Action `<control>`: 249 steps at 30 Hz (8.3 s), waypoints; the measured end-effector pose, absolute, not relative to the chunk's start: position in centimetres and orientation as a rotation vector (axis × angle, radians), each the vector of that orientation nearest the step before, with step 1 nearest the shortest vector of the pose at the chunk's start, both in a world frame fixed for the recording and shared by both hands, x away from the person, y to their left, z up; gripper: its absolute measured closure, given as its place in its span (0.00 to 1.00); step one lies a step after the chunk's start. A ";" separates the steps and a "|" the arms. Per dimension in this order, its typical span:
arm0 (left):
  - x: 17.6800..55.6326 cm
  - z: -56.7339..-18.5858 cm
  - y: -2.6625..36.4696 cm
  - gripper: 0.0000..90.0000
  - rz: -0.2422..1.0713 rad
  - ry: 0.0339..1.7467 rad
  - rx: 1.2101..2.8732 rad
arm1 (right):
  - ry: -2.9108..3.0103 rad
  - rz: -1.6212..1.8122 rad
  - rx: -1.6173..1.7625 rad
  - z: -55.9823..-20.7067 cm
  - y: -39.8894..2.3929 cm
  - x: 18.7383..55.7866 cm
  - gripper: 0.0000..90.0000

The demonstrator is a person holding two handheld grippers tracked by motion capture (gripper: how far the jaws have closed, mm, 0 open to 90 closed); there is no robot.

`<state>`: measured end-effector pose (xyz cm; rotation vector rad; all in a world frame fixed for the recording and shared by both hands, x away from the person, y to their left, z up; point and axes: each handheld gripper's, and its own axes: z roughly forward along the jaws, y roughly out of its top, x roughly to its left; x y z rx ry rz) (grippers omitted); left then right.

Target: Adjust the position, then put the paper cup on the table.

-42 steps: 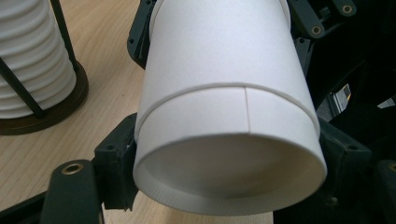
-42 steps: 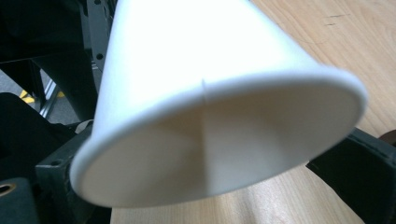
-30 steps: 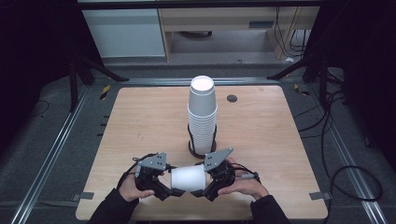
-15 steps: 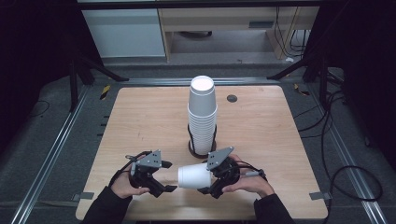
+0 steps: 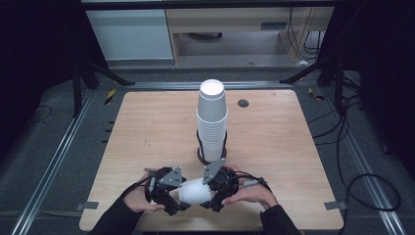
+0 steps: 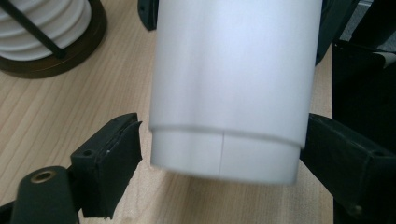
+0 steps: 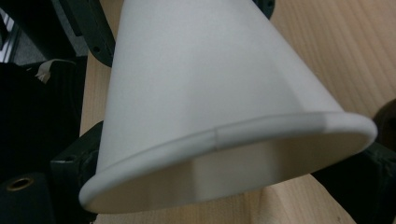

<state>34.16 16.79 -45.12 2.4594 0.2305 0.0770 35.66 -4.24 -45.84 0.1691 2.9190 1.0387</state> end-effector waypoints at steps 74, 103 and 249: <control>34.1 -43.5 17.8 0.25 0.029 0.266 2.191 | 2.727 1.687 0.345 -43.4 -6.7 36.0 0.08; 34.3 -45.3 16.7 0.13 0.138 0.289 2.407 | 2.815 1.294 0.381 -44.3 -5.0 36.2 0.08; 38.7 -45.9 25.2 0.15 0.336 0.970 2.062 | 2.134 1.416 0.916 -38.7 -16.7 37.9 0.16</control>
